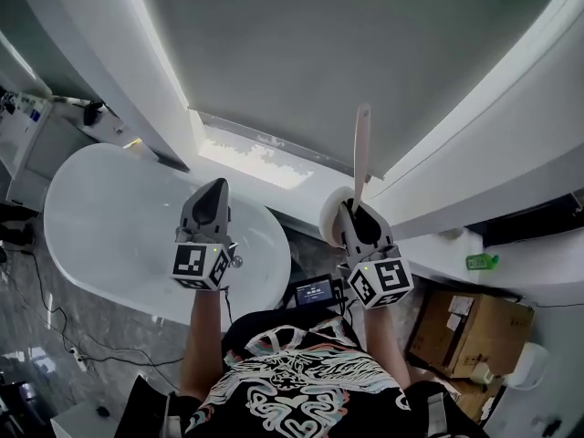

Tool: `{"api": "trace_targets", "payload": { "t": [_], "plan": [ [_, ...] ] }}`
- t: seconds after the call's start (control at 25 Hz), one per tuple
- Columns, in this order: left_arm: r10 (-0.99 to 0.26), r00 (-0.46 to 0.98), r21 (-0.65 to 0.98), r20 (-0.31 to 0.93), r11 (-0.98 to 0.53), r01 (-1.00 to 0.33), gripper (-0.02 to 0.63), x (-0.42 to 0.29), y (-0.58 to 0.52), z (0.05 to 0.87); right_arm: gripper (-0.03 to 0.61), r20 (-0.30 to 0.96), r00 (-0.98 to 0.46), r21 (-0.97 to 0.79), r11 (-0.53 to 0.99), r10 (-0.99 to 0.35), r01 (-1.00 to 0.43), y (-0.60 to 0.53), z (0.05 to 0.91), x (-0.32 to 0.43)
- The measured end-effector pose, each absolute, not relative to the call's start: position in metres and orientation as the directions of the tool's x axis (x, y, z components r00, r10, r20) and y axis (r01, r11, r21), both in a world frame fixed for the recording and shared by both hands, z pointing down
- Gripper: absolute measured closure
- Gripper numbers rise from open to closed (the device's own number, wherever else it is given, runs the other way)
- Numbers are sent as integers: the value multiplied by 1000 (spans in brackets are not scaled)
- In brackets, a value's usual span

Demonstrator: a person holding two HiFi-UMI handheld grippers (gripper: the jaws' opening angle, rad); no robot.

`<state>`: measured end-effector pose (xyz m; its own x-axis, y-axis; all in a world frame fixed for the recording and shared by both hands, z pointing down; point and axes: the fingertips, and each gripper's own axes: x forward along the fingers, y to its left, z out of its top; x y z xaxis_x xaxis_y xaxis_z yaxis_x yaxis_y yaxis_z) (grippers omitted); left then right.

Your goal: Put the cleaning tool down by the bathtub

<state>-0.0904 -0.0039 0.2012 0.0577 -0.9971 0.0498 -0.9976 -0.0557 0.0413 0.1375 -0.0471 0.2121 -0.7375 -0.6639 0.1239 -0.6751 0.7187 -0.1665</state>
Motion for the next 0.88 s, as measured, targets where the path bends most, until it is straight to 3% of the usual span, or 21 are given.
{"api": "trace_targets", "payload": {
  "t": [0.88],
  "plan": [
    [-987, 10, 69, 162, 1, -998, 597, -129, -80, 273, 508, 282, -746, -78, 761, -603, -644, -120, 278, 97]
  ]
}}
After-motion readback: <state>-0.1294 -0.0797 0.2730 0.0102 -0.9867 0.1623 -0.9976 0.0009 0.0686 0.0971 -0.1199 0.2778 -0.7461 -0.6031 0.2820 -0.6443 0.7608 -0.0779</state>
